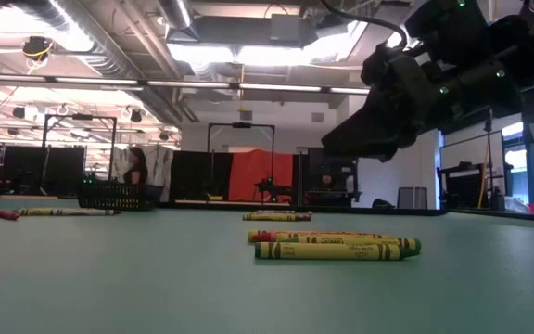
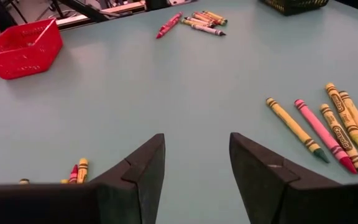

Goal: Sort crayons
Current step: Put the black crayon into the red bin, then put the top black crayon into the red bin

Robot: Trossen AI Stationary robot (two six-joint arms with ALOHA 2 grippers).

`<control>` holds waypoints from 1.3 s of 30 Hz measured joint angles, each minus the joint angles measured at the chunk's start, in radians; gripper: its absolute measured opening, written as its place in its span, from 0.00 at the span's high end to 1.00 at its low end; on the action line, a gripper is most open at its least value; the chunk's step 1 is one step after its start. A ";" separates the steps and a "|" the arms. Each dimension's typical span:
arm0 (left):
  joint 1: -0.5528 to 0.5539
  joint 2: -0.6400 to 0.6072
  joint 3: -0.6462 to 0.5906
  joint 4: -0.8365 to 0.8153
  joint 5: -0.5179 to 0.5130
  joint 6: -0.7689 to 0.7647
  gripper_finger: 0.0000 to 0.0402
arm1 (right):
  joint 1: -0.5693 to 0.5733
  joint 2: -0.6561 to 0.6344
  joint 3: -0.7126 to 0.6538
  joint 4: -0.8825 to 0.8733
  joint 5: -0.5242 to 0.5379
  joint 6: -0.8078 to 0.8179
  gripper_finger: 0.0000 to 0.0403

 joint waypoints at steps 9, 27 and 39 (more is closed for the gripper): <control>-0.232 0.069 -0.070 0.091 0.104 -0.269 0.96 | 0.000 0.000 0.000 0.000 -0.001 0.000 0.56; -0.351 0.239 -0.148 0.272 0.150 -0.518 0.95 | 0.000 0.000 0.001 0.023 -0.001 0.000 0.56; -0.289 0.218 -0.148 0.259 0.179 -0.534 0.73 | 0.000 0.000 0.001 0.023 -0.001 0.000 0.56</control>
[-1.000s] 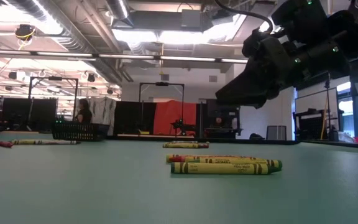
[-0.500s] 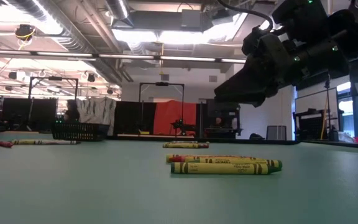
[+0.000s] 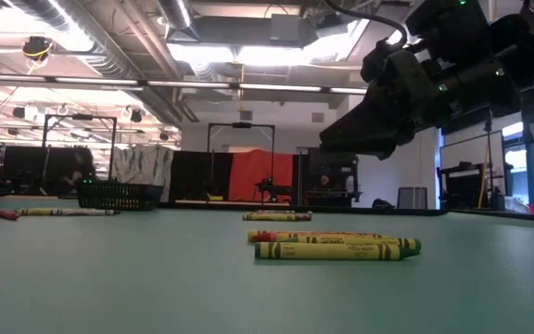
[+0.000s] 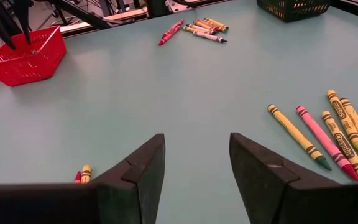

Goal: Sort crayons
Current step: Put the top black crayon into the red bin

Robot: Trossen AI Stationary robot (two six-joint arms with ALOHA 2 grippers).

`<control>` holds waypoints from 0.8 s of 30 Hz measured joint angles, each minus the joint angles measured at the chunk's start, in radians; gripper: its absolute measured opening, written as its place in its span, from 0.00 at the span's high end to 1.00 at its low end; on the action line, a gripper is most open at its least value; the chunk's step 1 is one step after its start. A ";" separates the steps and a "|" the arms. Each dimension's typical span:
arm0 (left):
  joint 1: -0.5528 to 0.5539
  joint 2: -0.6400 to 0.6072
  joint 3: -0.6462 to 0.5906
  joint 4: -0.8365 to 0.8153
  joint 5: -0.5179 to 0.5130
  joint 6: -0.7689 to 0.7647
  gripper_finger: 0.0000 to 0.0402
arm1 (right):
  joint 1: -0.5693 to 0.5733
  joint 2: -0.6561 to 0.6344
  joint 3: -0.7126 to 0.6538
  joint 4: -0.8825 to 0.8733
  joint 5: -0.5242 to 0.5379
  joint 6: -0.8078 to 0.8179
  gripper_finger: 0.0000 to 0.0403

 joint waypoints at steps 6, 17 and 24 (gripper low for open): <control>0.093 -0.056 0.000 0.000 0.002 0.112 0.70 | 0.000 0.000 0.000 0.000 0.000 0.000 0.56; 0.332 -0.129 0.001 0.000 -0.286 0.536 0.70 | 0.000 0.000 0.000 0.004 0.000 0.003 0.56; 0.531 -0.130 0.001 0.016 -0.370 0.776 0.70 | 0.000 0.000 0.000 0.000 -0.009 0.000 0.56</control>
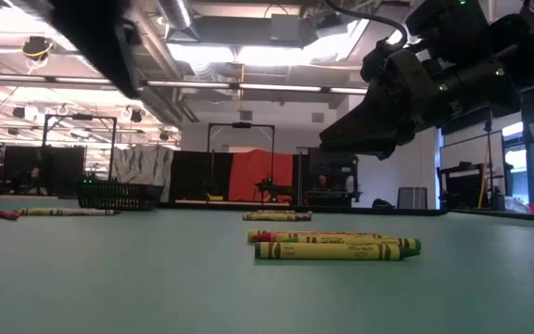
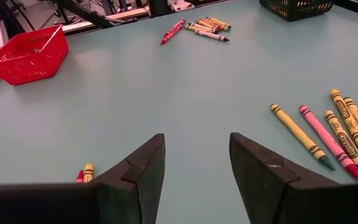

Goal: Sort crayons
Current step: Put the top black crayon into the red bin

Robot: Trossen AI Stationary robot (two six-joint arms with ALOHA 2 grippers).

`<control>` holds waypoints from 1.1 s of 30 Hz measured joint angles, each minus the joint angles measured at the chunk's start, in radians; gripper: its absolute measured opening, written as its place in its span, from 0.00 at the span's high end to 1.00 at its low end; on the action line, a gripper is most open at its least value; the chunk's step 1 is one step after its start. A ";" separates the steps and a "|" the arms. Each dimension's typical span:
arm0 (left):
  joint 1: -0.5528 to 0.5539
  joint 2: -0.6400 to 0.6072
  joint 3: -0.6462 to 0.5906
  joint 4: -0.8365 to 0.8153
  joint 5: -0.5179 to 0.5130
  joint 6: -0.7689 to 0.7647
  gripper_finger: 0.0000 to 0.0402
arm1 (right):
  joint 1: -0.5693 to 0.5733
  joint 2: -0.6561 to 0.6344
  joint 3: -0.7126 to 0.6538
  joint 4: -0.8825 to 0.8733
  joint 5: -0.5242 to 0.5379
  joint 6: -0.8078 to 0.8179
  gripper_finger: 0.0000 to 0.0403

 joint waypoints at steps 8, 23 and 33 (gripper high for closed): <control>0.262 0.000 0.000 0.108 0.043 0.341 0.70 | -0.001 0.000 0.000 -0.034 -0.004 -0.026 0.56; 0.755 0.003 0.000 0.415 0.358 0.767 0.70 | -0.001 -0.112 0.000 -0.339 0.099 -0.016 0.56; 0.933 0.114 0.002 0.543 0.375 0.838 0.70 | -0.001 -0.113 -0.002 -0.423 0.123 -0.040 0.56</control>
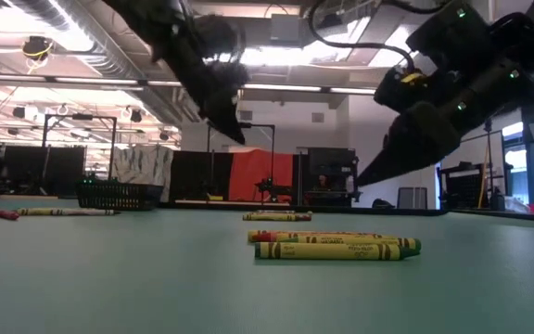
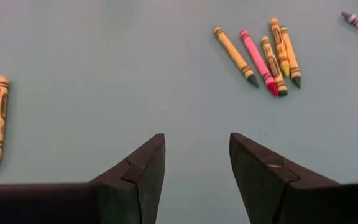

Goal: Sort crayons
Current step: Put the top black crayon into the red bin

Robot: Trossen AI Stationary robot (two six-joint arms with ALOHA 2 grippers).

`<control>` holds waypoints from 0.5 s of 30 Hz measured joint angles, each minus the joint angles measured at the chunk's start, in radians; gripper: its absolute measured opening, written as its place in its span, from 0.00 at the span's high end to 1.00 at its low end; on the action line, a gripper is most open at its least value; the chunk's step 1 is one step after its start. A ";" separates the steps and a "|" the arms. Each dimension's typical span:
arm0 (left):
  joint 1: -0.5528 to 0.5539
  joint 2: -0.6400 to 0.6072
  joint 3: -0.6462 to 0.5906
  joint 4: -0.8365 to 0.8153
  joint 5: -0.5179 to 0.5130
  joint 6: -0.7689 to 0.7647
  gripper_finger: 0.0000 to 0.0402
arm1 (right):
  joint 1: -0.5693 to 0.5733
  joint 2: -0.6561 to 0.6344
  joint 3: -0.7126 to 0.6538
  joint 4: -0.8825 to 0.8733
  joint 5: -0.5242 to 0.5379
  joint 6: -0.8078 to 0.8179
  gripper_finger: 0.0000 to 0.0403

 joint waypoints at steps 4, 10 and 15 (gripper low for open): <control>0.058 0.066 0.001 0.060 0.075 0.042 0.70 | 0.000 0.000 0.000 -0.017 0.002 0.023 0.56; 0.121 0.188 0.078 0.065 0.159 0.065 0.70 | 0.000 0.000 0.000 -0.014 0.012 0.033 0.56; 0.149 0.315 0.173 0.051 0.220 0.103 0.70 | 0.000 0.000 0.000 -0.015 0.036 0.033 0.56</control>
